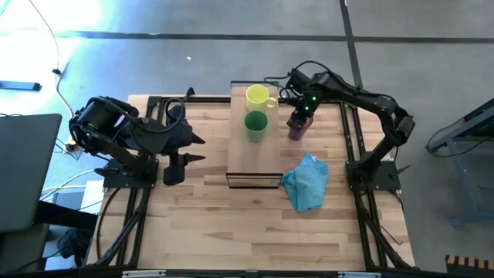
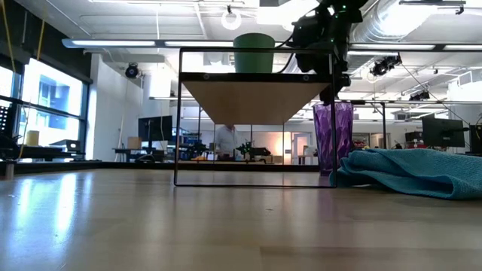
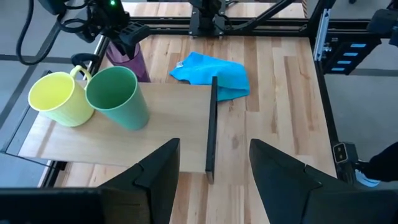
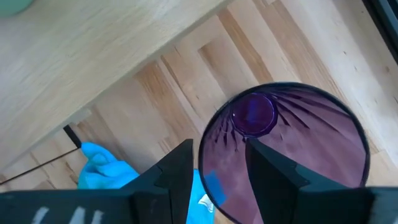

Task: Stack small to large cups/mugs on shelf
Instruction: Put the purple glass on the shelf

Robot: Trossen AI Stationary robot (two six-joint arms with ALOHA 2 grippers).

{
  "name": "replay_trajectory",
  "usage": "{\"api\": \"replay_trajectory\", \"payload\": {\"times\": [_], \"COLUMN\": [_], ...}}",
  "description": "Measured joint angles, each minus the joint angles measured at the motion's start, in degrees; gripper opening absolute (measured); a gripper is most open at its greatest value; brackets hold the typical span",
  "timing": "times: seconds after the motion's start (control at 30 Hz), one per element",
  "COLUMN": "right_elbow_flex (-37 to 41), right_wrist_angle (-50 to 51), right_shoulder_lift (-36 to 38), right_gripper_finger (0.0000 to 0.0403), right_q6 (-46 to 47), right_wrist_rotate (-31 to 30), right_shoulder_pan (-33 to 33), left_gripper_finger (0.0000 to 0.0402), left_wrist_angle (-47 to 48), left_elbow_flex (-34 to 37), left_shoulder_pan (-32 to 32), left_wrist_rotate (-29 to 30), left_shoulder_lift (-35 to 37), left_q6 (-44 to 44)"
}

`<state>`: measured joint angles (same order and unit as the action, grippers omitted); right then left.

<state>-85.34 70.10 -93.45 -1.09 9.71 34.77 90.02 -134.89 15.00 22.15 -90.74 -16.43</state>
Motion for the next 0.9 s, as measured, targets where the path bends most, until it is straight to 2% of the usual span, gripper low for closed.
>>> {"api": "replay_trajectory", "payload": {"times": [0.23,0.9], "right_elbow_flex": [0.00,0.00], "right_wrist_angle": [-0.04,0.38], "right_shoulder_lift": [0.00,0.00], "right_gripper_finger": [0.0138,0.0138], "right_q6": [0.69,3.66], "right_wrist_rotate": [-2.51,-2.99], "right_shoulder_pan": [-1.21,-3.20], "left_gripper_finger": [0.0184,0.0184], "left_wrist_angle": [0.00,-0.01], "left_elbow_flex": [0.00,0.00], "left_shoulder_pan": [0.00,0.02], "left_wrist_rotate": [0.01,0.00], "left_shoulder_lift": [0.00,0.00], "left_q6": [-0.41,0.10]}}
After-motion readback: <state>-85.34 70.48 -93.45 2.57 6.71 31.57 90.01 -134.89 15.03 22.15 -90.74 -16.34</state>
